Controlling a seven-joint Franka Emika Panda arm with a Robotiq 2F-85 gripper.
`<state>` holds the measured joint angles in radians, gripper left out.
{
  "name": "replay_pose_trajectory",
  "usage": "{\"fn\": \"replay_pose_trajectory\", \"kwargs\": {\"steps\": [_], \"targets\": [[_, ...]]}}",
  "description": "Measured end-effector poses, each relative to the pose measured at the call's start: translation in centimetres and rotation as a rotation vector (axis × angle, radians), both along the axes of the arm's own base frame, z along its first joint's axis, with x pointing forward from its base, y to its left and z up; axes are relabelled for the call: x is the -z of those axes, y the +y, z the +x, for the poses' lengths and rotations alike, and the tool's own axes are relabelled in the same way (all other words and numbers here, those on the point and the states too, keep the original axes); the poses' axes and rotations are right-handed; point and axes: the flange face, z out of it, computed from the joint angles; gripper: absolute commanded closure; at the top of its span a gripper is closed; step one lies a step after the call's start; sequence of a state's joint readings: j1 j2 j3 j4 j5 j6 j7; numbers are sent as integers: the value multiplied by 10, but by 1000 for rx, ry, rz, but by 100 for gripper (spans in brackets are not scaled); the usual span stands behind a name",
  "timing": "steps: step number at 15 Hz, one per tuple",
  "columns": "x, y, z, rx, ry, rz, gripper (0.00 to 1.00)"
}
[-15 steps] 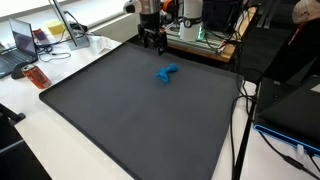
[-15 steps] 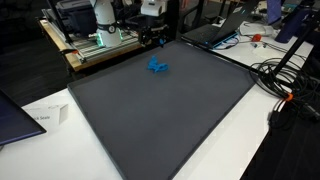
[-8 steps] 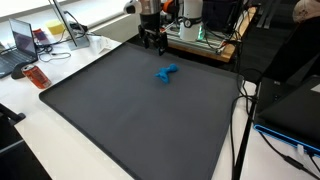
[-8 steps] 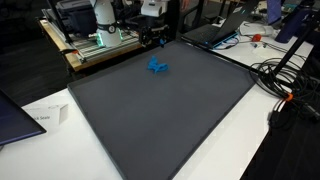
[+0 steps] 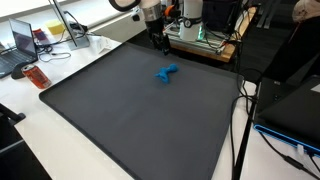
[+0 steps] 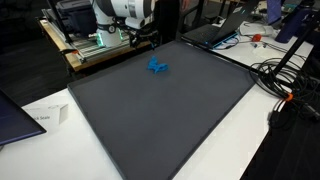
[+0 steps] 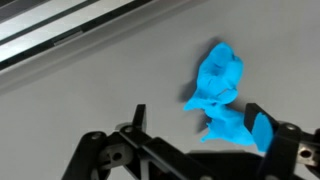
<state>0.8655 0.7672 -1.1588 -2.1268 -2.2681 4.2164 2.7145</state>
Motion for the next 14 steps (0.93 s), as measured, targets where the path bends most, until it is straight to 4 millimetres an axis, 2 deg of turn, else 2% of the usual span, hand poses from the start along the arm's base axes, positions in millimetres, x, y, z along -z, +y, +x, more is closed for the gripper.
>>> {"fn": "replay_pose_trajectory", "kwargs": {"steps": [6, 14], "targets": [[17, -14, -32, 198, 22, 60, 0], [18, -26, -57, 426, -26, 142, 0]]}}
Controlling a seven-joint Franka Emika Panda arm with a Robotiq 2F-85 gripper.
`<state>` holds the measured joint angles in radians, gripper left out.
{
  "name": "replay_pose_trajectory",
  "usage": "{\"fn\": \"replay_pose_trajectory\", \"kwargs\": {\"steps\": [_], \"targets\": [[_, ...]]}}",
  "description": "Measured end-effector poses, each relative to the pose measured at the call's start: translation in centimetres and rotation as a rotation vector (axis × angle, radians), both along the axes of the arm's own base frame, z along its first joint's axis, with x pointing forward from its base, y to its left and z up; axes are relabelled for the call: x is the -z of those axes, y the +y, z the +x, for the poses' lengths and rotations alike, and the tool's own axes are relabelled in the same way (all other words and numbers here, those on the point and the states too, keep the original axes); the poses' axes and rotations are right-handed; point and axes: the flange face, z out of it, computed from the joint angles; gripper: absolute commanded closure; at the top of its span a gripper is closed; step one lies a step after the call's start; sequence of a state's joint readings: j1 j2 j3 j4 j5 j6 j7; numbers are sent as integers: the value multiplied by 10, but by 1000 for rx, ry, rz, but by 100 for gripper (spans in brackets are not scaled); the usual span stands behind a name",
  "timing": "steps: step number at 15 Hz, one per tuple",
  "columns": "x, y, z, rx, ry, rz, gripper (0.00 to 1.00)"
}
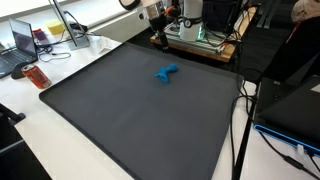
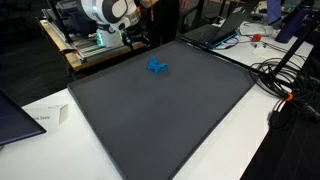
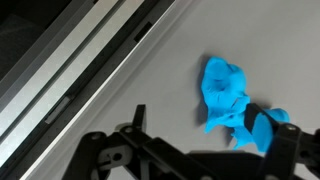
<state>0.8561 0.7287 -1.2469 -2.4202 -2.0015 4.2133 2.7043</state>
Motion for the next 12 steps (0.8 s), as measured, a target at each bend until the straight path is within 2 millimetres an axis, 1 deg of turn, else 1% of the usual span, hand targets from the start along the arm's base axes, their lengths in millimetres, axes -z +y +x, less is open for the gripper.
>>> {"fn": "replay_pose_trajectory", "kwargs": {"steps": [5, 7, 10, 12], "targets": [[1, 1, 0, -6, 2, -2, 0], [7, 2, 0, -14, 5, -14, 0], [-2, -1, 7, 57, -25, 48, 0], [3, -7, 7, 104, -33, 57, 0]]}}
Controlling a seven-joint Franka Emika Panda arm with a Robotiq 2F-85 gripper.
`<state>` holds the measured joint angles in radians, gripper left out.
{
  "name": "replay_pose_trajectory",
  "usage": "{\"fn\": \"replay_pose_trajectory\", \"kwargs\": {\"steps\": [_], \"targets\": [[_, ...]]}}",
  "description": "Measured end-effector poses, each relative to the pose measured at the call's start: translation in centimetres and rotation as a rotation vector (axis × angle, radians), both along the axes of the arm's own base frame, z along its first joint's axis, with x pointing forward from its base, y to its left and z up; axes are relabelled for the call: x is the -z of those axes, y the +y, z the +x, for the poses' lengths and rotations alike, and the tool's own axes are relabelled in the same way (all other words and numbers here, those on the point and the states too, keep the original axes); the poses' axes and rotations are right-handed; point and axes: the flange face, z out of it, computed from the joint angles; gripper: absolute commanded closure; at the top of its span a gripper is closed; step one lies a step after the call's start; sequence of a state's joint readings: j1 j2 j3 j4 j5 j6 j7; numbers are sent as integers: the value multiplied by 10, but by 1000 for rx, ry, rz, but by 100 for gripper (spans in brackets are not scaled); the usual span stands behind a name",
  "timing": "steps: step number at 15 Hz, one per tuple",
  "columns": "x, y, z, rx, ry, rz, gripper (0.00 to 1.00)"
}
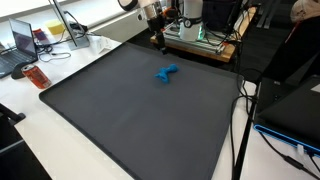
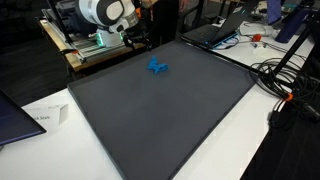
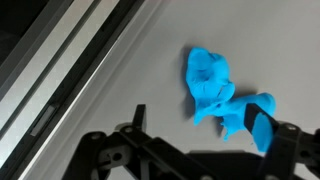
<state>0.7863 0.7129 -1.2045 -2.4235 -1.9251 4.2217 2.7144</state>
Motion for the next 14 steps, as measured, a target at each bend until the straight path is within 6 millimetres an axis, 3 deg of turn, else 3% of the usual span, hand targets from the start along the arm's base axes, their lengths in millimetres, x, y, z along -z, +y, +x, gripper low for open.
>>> {"fn": "replay_pose_trajectory", "kwargs": {"steps": [6, 14], "targets": [[23, -22, -16, 213, 9, 23, 0], [39, -22, -41, 371, 44, 93, 0]]}}
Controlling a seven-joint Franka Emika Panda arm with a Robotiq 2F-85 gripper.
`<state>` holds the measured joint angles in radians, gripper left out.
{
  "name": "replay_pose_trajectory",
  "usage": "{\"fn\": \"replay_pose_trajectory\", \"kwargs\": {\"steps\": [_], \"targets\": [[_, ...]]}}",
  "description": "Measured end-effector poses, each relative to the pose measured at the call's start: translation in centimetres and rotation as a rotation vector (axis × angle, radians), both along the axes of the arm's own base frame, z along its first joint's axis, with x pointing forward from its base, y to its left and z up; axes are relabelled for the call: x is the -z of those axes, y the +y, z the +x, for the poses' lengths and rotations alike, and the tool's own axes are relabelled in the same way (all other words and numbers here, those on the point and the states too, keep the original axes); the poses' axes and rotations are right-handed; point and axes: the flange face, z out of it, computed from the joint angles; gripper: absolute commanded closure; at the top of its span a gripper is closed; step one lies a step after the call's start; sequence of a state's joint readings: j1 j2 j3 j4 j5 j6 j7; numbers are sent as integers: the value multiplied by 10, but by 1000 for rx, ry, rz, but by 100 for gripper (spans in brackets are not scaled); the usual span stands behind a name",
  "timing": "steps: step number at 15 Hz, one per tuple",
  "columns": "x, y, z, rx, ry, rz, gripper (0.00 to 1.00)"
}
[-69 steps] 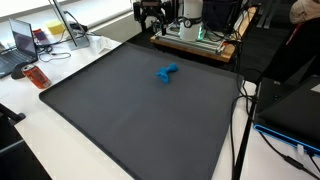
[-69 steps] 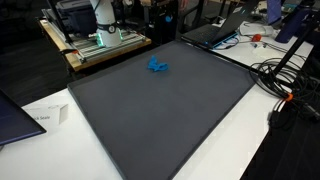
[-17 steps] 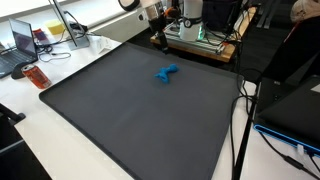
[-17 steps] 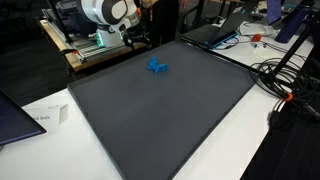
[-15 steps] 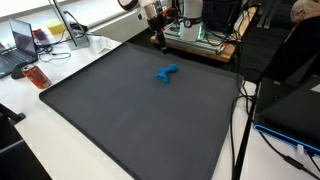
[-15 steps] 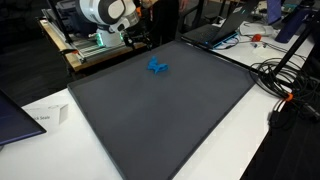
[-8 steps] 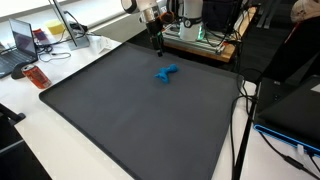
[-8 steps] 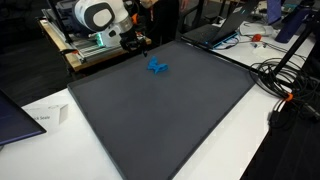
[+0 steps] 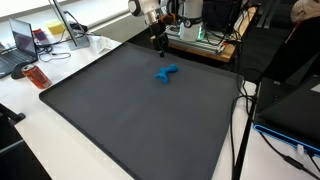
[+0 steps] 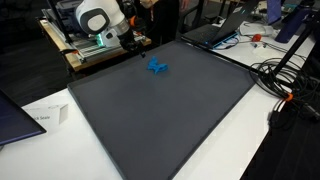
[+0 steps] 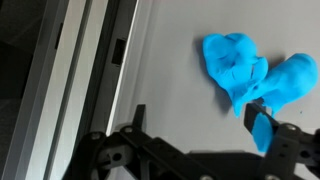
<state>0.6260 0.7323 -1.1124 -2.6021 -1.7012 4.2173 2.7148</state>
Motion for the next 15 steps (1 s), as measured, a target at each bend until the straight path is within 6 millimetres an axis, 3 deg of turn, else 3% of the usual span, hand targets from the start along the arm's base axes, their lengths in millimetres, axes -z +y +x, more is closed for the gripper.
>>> {"fn": "replay_pose_trajectory", "kwargs": {"steps": [8, 15], "targets": [[-32, 14, 32, 108, -184, 129, 0], [5, 40, 48, 233, -144, 6, 0]]}}
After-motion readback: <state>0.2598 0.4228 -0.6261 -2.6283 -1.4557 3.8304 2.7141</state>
